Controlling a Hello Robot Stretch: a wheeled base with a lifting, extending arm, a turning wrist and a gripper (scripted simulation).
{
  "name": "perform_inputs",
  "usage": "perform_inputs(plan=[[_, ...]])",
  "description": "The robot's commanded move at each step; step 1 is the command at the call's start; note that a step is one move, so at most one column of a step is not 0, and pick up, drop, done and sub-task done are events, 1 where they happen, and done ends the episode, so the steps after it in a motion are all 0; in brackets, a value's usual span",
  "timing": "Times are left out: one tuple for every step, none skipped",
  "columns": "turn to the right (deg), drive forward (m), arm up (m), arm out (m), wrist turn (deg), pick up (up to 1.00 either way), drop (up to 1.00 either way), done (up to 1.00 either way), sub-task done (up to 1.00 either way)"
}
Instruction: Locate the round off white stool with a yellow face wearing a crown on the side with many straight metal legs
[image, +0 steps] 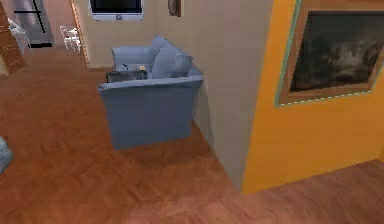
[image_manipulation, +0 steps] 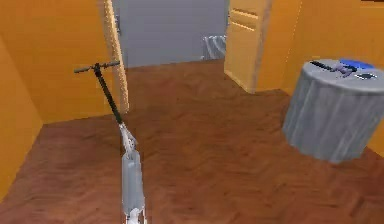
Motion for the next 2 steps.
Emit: perform_inputs(plan=[[36.0,0.00,0.00,0.00,0.0,0.00,0.00,0.00,0.00],[0.0,0.10,0.00,0.00,0.0,0.00,0.00,0.00,0.00]])
